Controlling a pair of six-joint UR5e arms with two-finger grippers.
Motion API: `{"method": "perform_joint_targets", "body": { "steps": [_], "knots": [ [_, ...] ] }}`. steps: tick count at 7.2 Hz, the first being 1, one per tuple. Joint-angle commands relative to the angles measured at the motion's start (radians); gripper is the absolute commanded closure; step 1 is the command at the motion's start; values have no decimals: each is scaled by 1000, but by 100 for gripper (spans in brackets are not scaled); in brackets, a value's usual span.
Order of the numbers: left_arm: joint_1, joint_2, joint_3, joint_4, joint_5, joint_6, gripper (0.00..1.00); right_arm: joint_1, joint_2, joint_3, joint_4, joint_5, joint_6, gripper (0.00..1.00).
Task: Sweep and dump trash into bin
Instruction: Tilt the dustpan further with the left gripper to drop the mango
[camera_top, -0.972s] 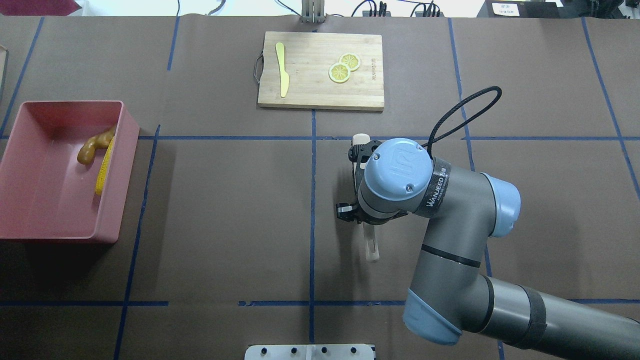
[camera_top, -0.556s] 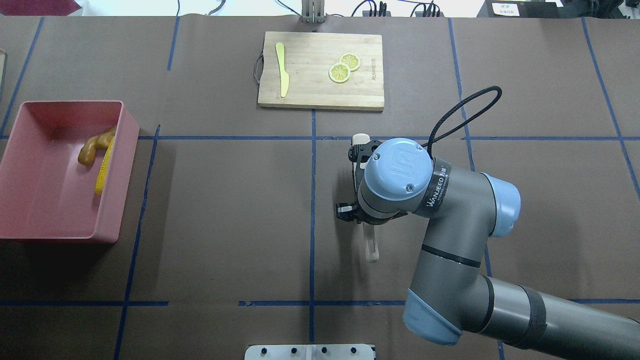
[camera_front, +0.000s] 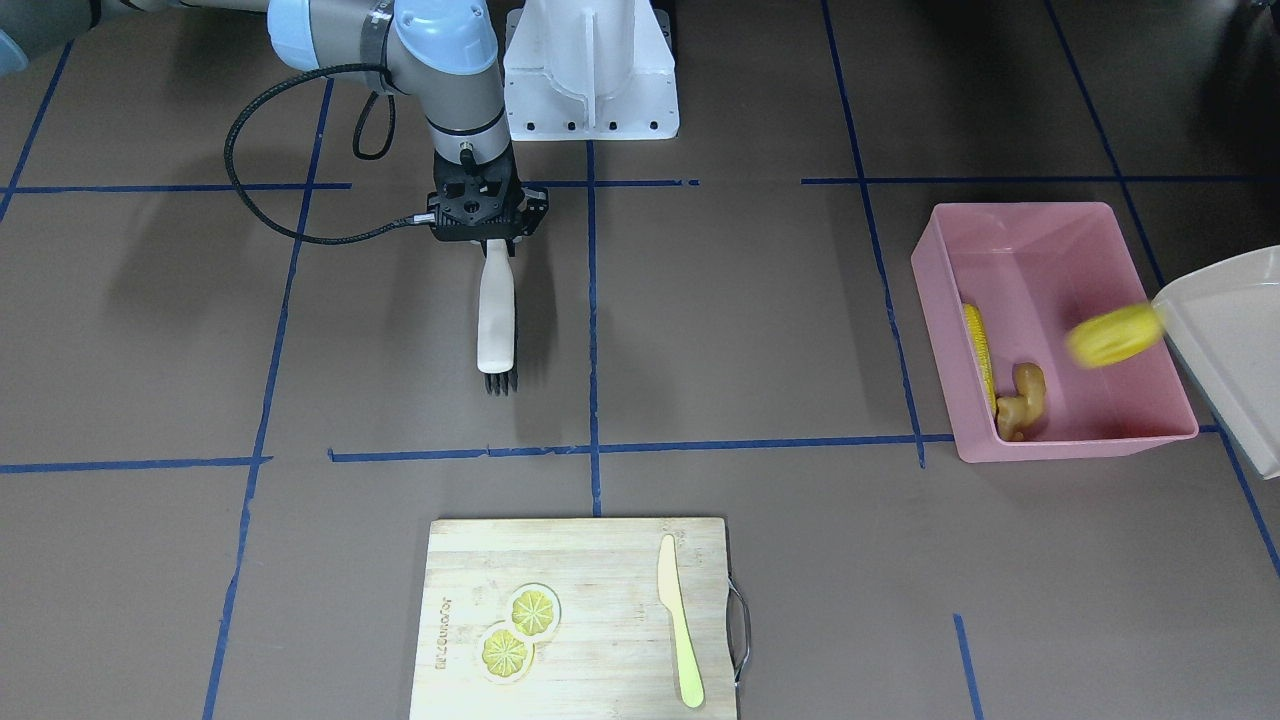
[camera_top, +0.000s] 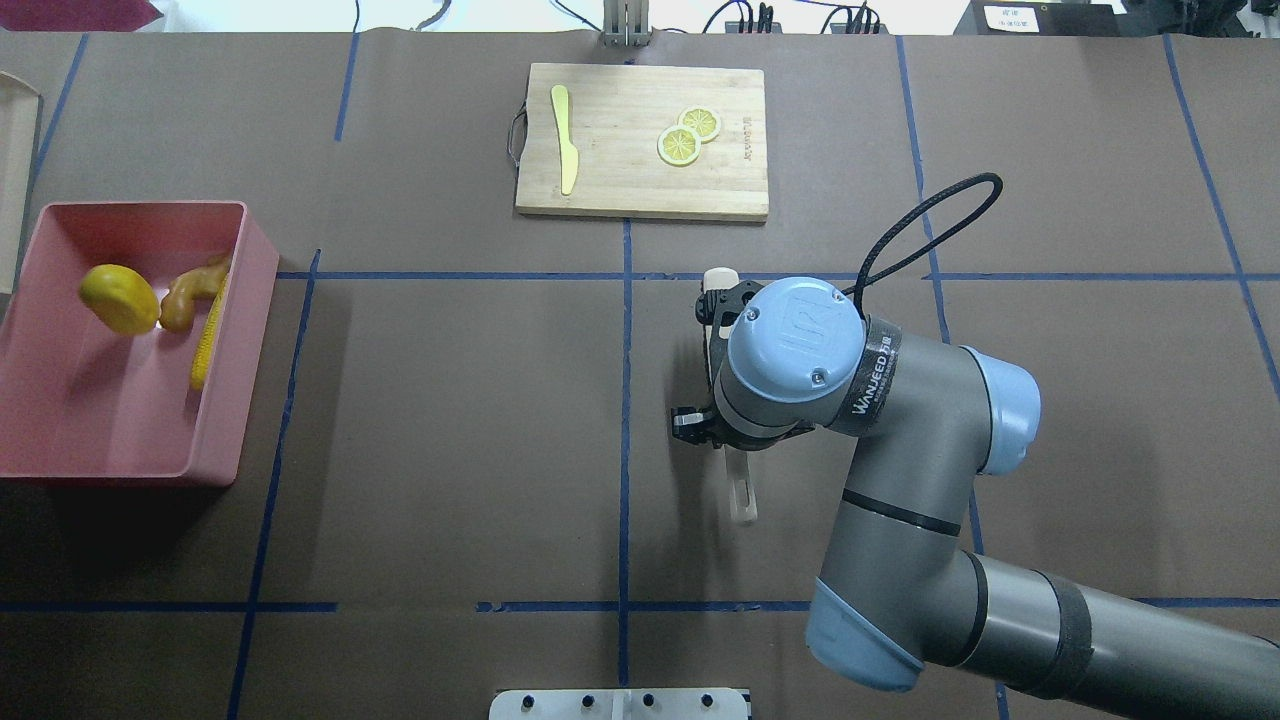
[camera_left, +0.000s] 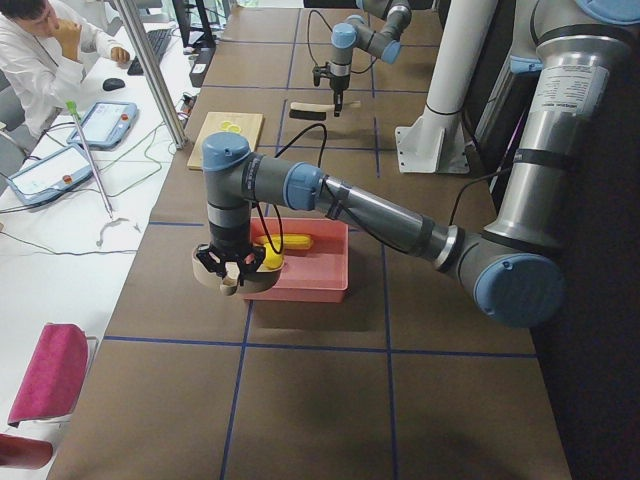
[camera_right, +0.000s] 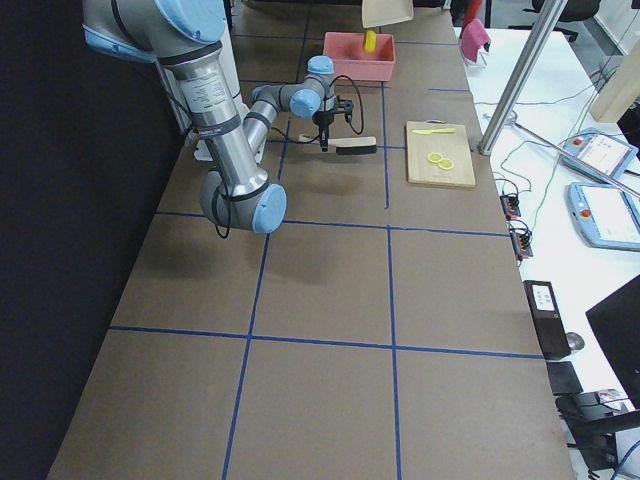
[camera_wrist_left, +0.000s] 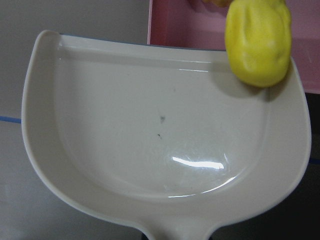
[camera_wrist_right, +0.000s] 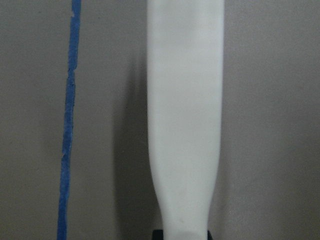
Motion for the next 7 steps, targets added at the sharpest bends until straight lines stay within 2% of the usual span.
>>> {"method": "perform_joint_targets", "body": {
  "steps": [1,3,4,7],
  "knots": [
    [12,1,4,2,7,1,100,0,0,-1,0,0,0,100],
    [12,-4,15,8,-27,-8,100,0,1,0,2,0,0,100],
    [10,4,15,10,-100,-32,100,0,1,0,2,0,0,100],
    [-2,9,-8,-9,-163,-275,100,0,1,2,2,0,1,100]
  ]
}}
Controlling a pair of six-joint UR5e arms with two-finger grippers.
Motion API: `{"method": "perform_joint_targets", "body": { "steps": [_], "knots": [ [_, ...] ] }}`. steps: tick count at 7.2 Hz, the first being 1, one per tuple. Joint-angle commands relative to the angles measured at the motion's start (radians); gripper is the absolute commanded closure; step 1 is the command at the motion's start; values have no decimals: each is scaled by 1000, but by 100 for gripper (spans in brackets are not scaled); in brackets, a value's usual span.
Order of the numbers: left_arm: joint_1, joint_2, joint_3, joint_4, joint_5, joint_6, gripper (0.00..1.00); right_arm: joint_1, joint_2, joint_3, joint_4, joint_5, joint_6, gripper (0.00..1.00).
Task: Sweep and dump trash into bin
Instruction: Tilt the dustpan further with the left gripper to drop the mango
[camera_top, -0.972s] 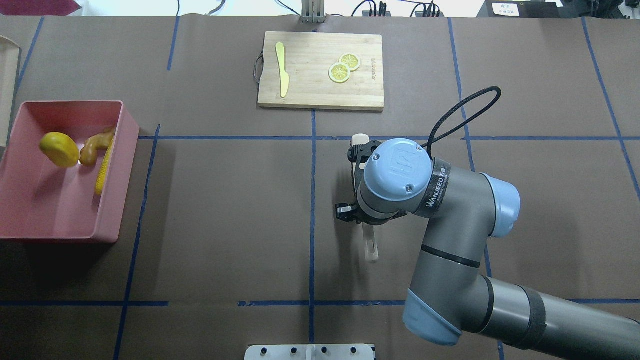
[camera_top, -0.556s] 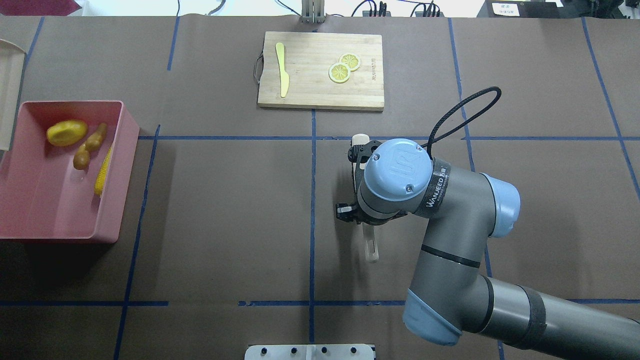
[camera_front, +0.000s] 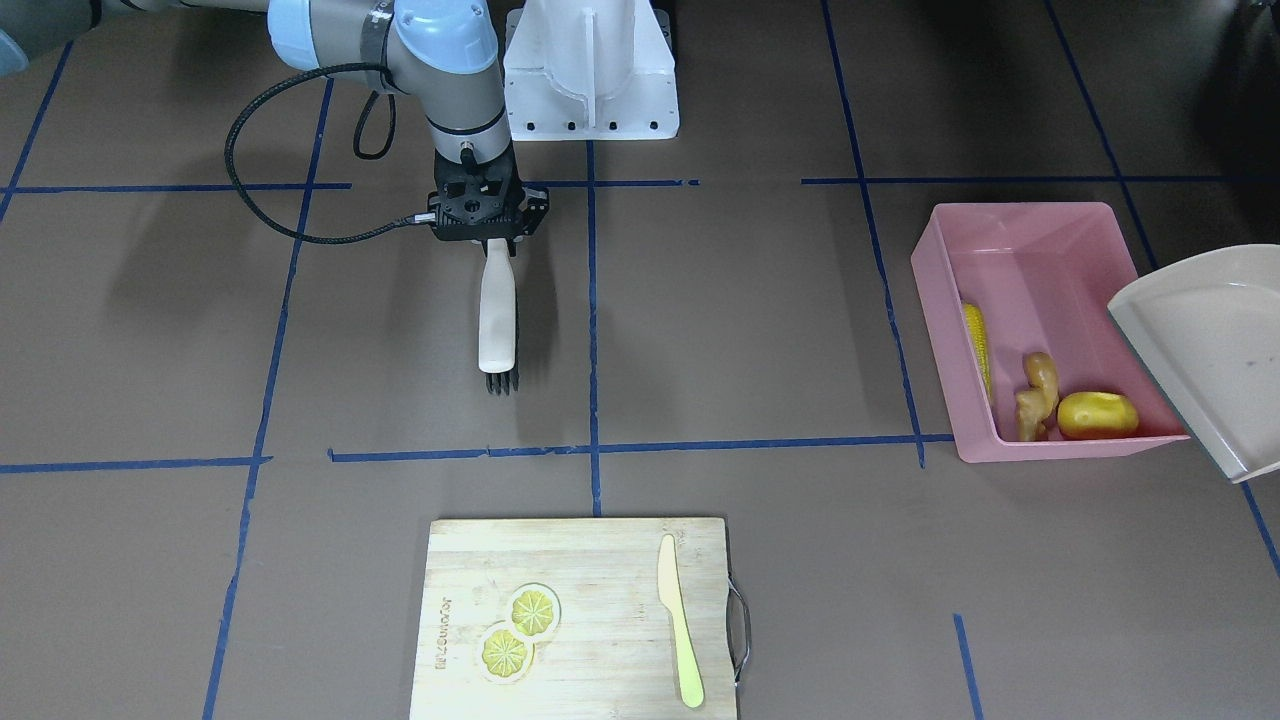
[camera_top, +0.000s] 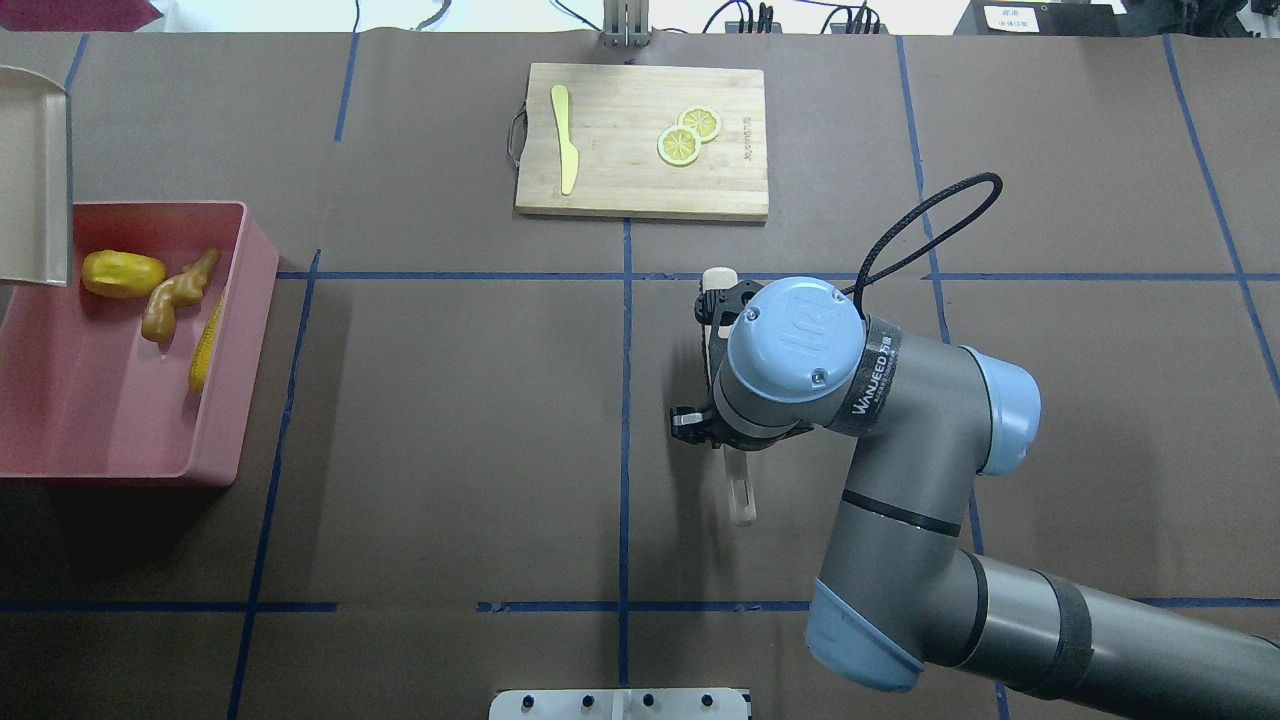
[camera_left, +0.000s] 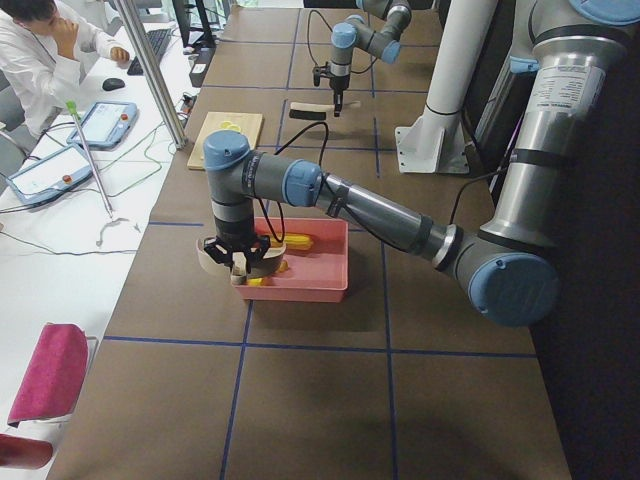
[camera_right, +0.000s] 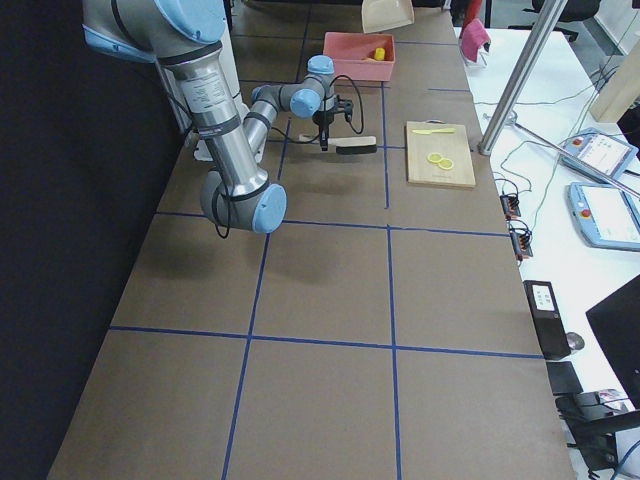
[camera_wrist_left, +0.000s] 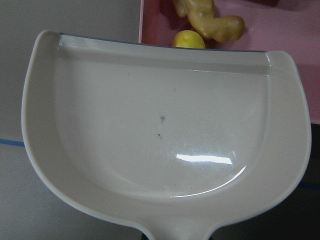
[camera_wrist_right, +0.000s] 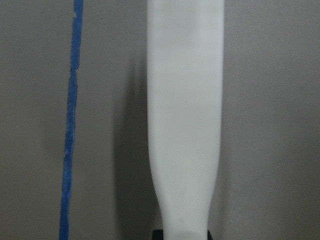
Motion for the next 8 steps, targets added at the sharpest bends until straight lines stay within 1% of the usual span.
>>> {"method": "perform_joint_targets", "body": {
  "steps": [1,2,3,4,6,7,8],
  "knots": [
    [-16,3,-11,-19,-84,-163,100,0,0,1,-1,0,1,100],
    [-22,4,-18,-42,-131,-242,100,0,0,1,0,0,1,100],
    [-23,15,-29,-89,-148,-319,100,0,0,1,0,0,1,100],
    [-21,47,-61,-153,-170,-403,100,0,2,1,0,-2,-1,100],
    [-18,69,-127,-282,-176,-601,100,1,0,2,0,-2,1,100],
    [2,67,-132,-327,-222,-649,100,1,2,4,0,-2,1,100],
    [58,60,-135,-362,-297,-659,100,1,2,7,0,0,1,100]
  ]
}}
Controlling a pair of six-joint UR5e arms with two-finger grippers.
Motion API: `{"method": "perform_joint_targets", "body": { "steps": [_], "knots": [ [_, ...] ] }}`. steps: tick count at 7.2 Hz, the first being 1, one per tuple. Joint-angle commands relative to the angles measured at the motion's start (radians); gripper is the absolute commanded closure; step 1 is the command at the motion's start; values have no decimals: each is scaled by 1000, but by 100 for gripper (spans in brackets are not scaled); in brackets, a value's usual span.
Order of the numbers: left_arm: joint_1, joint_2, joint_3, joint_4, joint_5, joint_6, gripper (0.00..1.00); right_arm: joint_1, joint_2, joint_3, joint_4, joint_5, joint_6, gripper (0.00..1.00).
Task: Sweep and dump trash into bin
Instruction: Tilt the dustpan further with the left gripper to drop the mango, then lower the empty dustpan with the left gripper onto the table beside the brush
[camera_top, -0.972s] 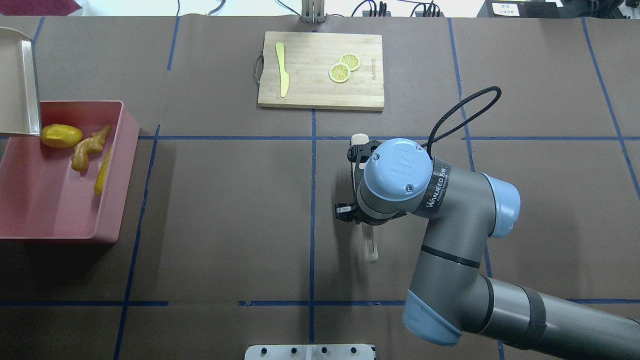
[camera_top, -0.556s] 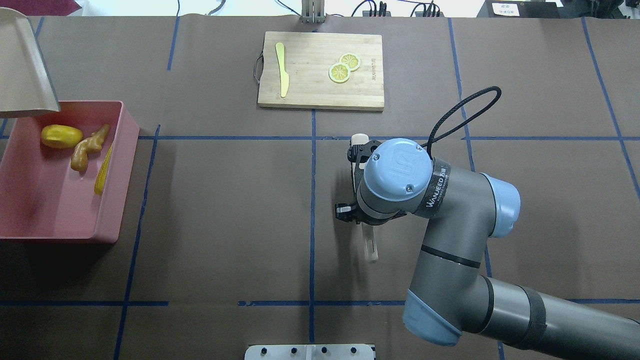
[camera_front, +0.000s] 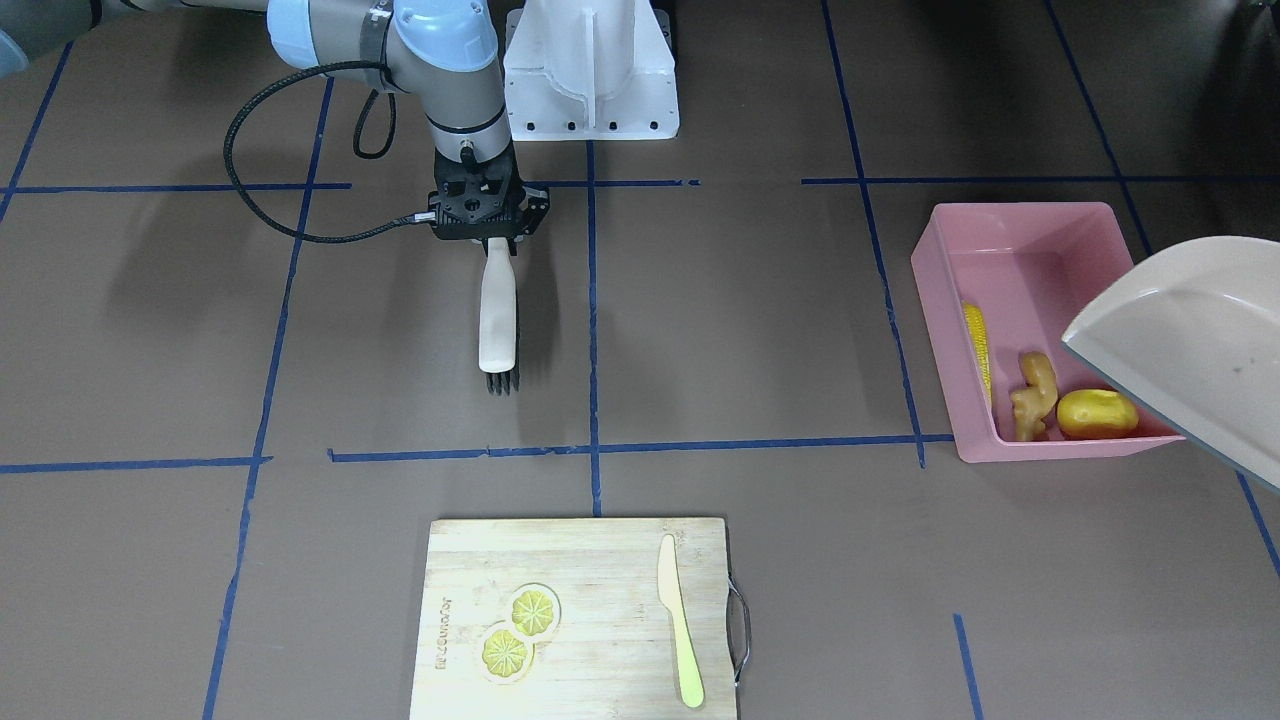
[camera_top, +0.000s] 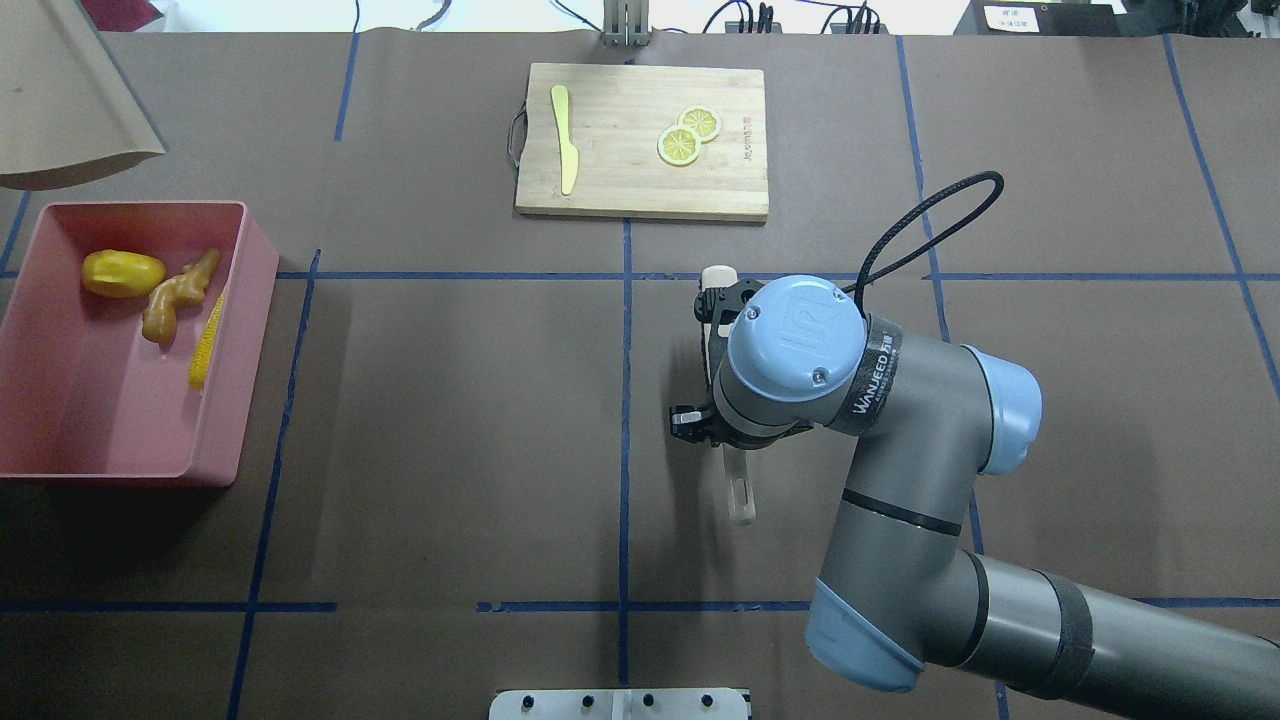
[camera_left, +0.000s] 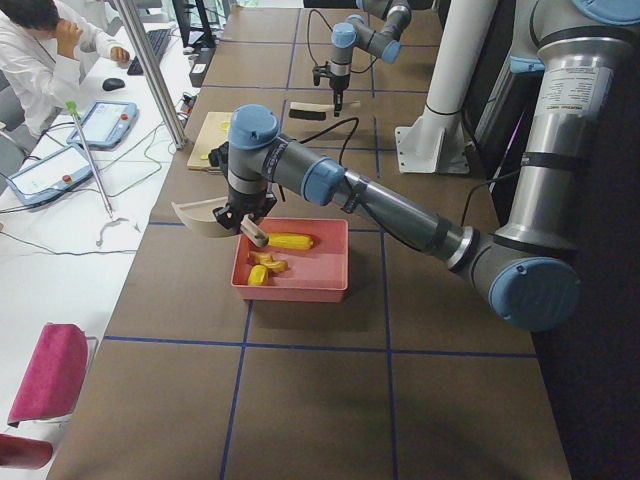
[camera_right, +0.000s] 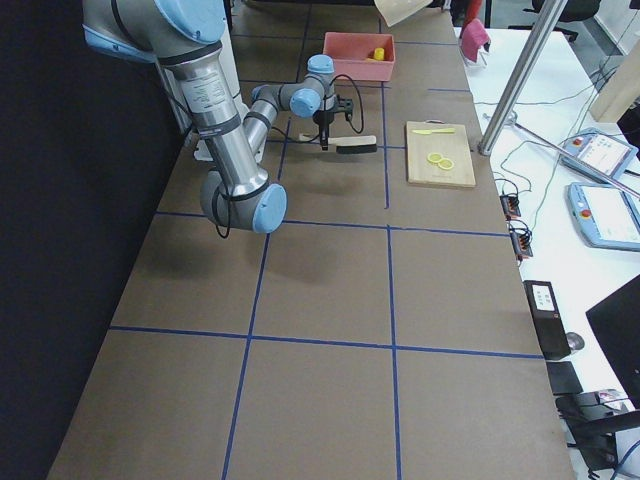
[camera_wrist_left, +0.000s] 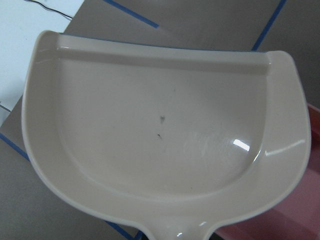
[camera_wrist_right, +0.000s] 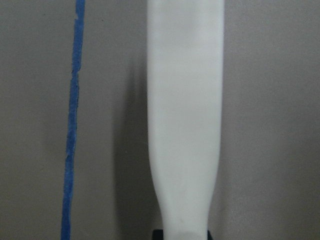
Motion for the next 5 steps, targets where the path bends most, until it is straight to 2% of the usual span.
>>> {"method": "perform_joint_targets", "body": {
  "steps": [1,2,5],
  "knots": [
    [136,-9,-21,-74,-80,-44,100,2,-1,3,0,3,-1,100],
    [236,-18,-45,-76,-76,-53,100,2,0,3,0,4,0,100],
    [435,-89,-49,-75,-65,-78,96,2,0,8,0,4,0,100]
  ]
}}
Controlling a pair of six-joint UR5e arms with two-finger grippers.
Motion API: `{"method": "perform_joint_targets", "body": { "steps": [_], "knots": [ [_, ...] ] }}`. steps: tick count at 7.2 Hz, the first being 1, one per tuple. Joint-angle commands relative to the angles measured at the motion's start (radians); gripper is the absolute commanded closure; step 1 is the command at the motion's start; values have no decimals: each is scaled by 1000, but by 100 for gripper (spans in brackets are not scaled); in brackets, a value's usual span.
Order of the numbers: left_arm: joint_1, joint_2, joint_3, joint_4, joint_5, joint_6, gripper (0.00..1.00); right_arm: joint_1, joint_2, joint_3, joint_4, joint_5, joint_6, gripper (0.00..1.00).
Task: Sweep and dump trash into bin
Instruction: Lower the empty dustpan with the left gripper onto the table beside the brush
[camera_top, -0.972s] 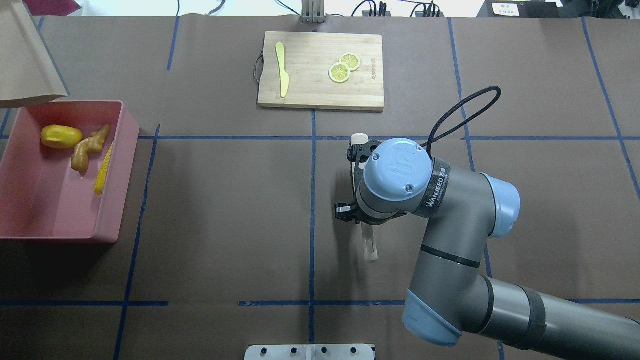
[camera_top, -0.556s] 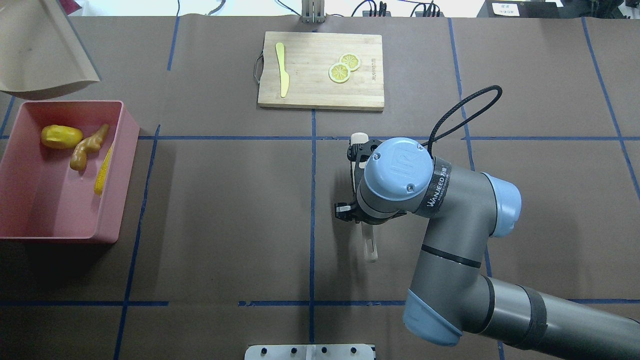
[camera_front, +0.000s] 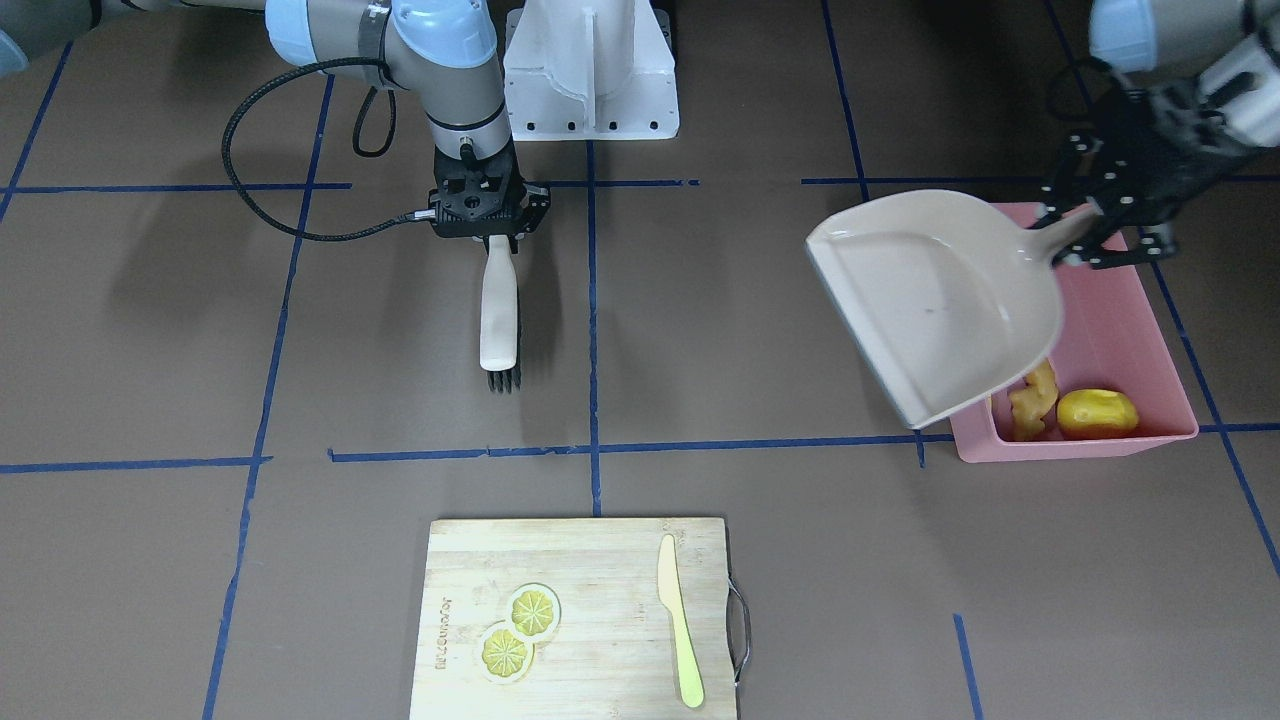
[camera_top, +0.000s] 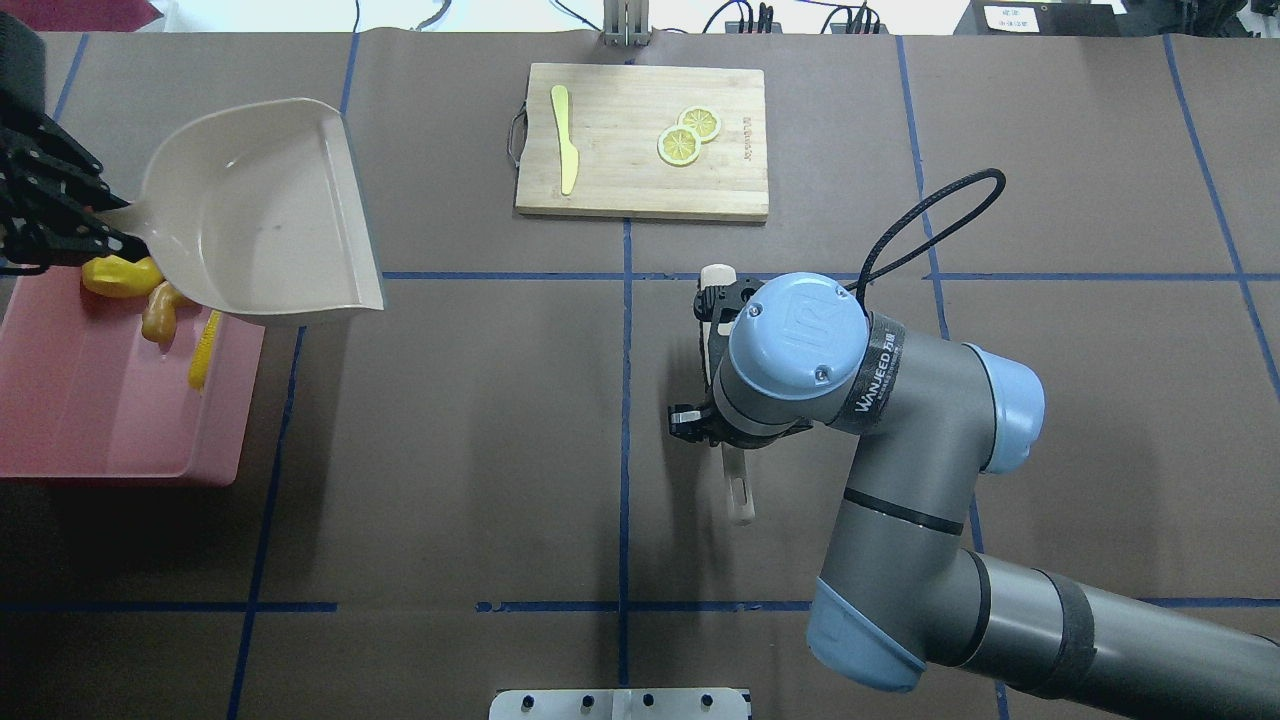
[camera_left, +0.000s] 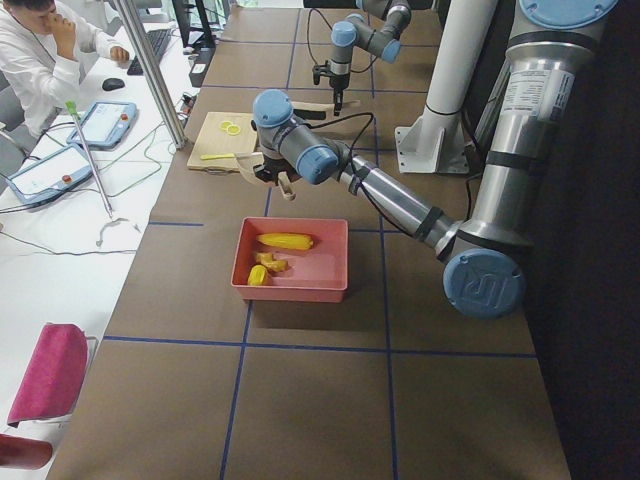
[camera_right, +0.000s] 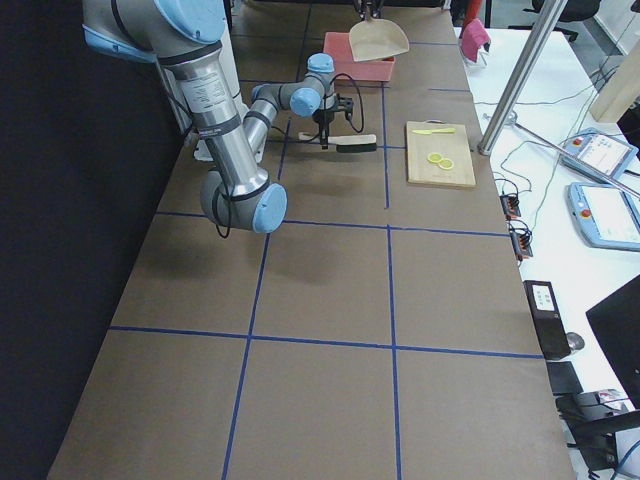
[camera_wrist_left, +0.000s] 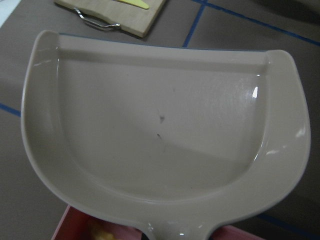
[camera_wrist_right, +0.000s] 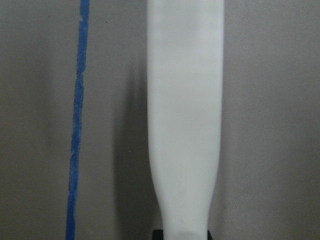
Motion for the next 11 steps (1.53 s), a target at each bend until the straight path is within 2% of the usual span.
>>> {"method": "perform_joint_targets", "body": {
  "steps": [1,2,3,5,9,11],
  "knots": [
    [166,-35,-1,-2,5,-3,95,0,-1,3,0,0,0,100],
    [224,-59,1,-7,86,-9,95,2,-1,3,0,0,0,100],
    [305,-67,11,-67,185,-14,95,0,1,3,0,0,2,100],
    [431,-93,42,-129,282,-76,94,3,-1,5,0,0,5,100],
    [491,-171,218,-261,320,-118,89,6,-1,25,0,1,6,100],
    [493,-207,258,-263,320,-115,80,6,-1,25,0,3,8,100]
  ]
}}
